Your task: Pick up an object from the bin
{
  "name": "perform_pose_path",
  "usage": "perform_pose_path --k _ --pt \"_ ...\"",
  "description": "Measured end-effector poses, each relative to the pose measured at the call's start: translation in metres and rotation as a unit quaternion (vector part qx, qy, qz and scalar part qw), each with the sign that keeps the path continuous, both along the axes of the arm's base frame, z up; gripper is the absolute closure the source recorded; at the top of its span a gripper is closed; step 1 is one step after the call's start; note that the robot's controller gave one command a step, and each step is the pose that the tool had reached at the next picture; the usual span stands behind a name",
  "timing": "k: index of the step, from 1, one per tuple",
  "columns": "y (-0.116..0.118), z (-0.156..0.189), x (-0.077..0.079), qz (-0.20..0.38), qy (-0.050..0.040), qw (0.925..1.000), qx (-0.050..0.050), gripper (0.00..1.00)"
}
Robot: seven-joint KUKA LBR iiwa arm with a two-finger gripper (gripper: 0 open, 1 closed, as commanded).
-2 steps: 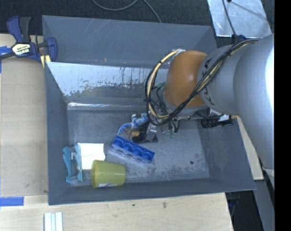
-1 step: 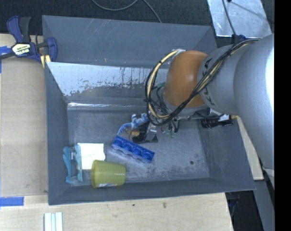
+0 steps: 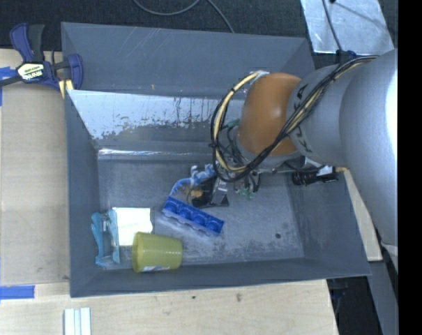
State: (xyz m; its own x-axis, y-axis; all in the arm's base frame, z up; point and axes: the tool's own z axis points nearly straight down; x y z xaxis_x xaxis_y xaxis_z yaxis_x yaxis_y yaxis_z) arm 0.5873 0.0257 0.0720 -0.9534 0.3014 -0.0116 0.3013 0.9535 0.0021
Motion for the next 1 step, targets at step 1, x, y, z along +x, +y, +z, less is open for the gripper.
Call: perform_pose_path --k 1 --pt "-0.0001 0.0038 -0.0002 0.000 -0.0002 1.0000 0.000 1.00"
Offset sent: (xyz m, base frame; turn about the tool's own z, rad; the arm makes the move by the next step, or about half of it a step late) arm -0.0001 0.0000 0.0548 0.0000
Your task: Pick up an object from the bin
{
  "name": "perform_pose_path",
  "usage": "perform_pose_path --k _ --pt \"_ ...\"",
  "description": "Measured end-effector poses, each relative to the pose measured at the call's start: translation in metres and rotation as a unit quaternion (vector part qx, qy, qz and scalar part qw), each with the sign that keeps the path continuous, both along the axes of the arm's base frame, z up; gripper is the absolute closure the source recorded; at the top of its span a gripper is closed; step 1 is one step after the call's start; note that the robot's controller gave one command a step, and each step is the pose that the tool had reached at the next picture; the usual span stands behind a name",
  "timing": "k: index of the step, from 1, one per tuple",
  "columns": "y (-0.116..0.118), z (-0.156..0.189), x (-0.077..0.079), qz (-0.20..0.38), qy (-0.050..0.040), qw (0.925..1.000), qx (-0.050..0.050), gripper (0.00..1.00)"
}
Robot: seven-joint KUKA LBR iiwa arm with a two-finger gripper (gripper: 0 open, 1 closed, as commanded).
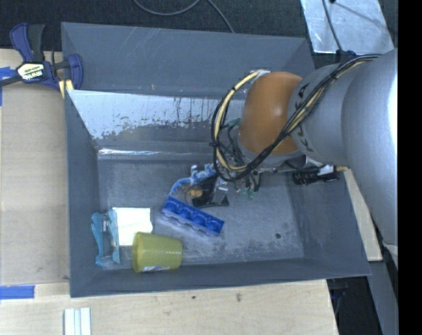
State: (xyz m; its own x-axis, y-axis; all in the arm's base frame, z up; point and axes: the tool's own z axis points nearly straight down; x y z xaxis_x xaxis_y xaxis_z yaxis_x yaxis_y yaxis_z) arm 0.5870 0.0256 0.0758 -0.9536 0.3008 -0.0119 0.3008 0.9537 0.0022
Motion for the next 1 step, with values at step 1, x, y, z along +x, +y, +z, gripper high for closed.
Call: perform_pose_path --k 1 --pt "-0.0002 0.0079 -0.0008 0.000 0.0014 1.0000 0.000 1.00"
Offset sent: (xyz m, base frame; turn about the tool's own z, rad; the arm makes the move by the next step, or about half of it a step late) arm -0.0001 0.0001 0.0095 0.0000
